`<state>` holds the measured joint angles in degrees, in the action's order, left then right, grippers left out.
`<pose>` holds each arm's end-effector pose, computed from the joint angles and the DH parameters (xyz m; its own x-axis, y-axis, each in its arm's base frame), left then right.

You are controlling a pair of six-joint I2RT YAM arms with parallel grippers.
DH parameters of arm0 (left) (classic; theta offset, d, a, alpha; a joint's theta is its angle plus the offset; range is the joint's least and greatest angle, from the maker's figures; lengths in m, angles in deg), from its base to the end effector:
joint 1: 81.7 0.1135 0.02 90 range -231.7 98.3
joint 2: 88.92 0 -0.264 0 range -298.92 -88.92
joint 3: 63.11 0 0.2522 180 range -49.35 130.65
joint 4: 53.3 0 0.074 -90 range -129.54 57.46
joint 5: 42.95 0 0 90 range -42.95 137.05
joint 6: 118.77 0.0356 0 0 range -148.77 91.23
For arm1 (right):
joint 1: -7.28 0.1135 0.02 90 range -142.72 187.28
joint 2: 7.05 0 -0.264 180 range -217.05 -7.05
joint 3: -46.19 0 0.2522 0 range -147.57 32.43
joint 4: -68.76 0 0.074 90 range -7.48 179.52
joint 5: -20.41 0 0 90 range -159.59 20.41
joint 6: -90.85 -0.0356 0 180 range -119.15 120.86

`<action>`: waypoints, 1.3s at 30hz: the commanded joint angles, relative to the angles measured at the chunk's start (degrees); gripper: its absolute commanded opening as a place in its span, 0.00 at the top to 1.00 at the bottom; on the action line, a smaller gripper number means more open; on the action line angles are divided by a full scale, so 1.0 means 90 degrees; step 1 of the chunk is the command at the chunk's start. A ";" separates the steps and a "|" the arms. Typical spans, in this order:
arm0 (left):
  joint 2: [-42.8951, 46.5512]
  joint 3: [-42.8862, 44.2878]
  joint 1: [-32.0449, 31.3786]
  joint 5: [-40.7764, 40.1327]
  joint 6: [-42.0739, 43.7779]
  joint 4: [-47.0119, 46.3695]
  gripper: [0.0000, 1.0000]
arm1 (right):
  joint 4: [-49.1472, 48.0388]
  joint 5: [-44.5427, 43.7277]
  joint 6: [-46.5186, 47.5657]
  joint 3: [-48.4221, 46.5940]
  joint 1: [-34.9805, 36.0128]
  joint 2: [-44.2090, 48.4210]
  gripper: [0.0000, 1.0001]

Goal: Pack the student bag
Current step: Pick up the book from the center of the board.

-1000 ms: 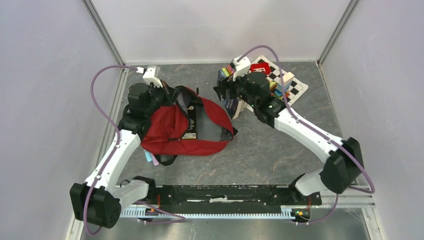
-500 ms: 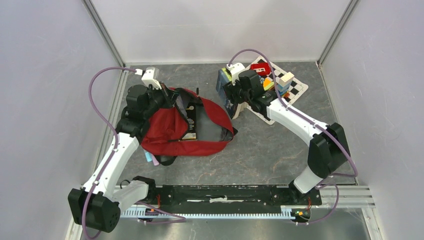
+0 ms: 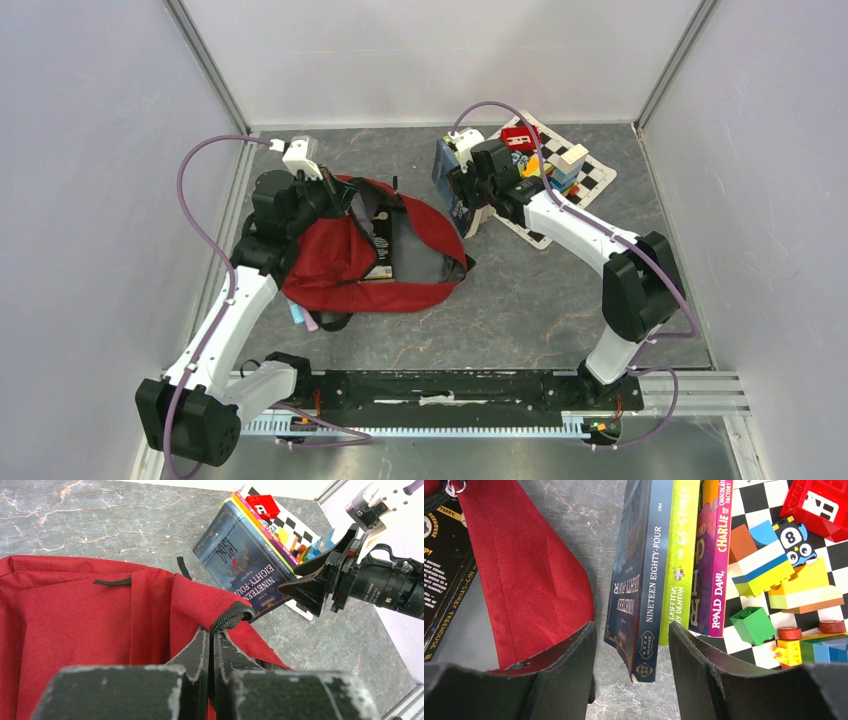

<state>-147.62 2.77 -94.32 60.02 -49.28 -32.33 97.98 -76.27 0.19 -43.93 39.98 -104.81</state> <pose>0.2311 -0.0599 0.3447 -0.3670 -0.2677 -0.8909 0.3171 0.8643 -0.3904 0.3330 0.2089 0.2760 -0.5100 -0.3138 -0.8009 -0.4524 0.8898 -0.0606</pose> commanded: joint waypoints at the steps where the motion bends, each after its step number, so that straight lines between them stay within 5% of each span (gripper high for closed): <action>1: 0.0125 0.0264 0.0016 -0.0084 0.0170 -0.0229 0.98 | -0.0105 0.0003 0.0184 -0.0385 -0.0031 -0.0090 0.41; 19: 0.0010 0.0293 0.0016 0.0004 0.0121 -0.0195 0.98 | -0.0136 0.0333 0.0115 -0.0564 0.0035 -0.0555 0.56; 39: -0.0047 0.0325 0.0016 0.0083 0.0082 -0.0185 0.98 | 0.0298 -0.0022 0.0252 -0.2020 0.0096 -0.1906 0.62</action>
<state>-148.01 2.87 -94.32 59.69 -49.28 -31.94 100.21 -76.14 1.30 -57.37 40.55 -120.35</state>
